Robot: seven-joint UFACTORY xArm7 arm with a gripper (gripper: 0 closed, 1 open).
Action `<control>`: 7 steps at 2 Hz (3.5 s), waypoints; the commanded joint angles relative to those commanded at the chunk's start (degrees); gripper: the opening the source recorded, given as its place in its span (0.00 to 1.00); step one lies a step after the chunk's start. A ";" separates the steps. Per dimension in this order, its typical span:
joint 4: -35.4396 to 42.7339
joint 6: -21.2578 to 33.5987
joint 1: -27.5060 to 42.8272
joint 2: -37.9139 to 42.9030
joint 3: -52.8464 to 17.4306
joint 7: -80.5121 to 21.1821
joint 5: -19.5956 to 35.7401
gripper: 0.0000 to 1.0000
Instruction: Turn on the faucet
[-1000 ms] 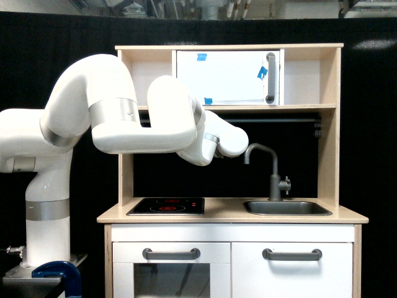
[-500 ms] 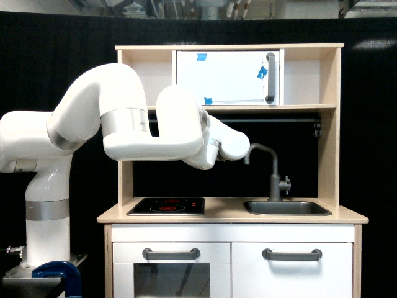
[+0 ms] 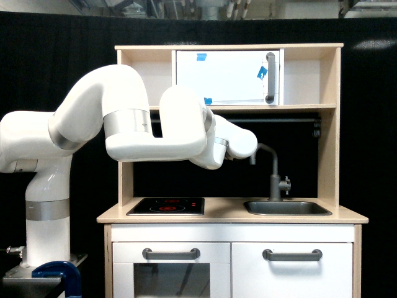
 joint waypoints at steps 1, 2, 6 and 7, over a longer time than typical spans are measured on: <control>7.31 5.34 1.75 -1.68 -1.95 3.35 -5.06 1.00; 14.54 9.85 4.22 -3.16 -3.06 6.00 -8.65 1.00; -10.15 30.49 -42.46 -6.07 1.40 7.40 -17.61 1.00; -11.42 31.14 -44.44 -6.41 1.66 7.67 -18.13 1.00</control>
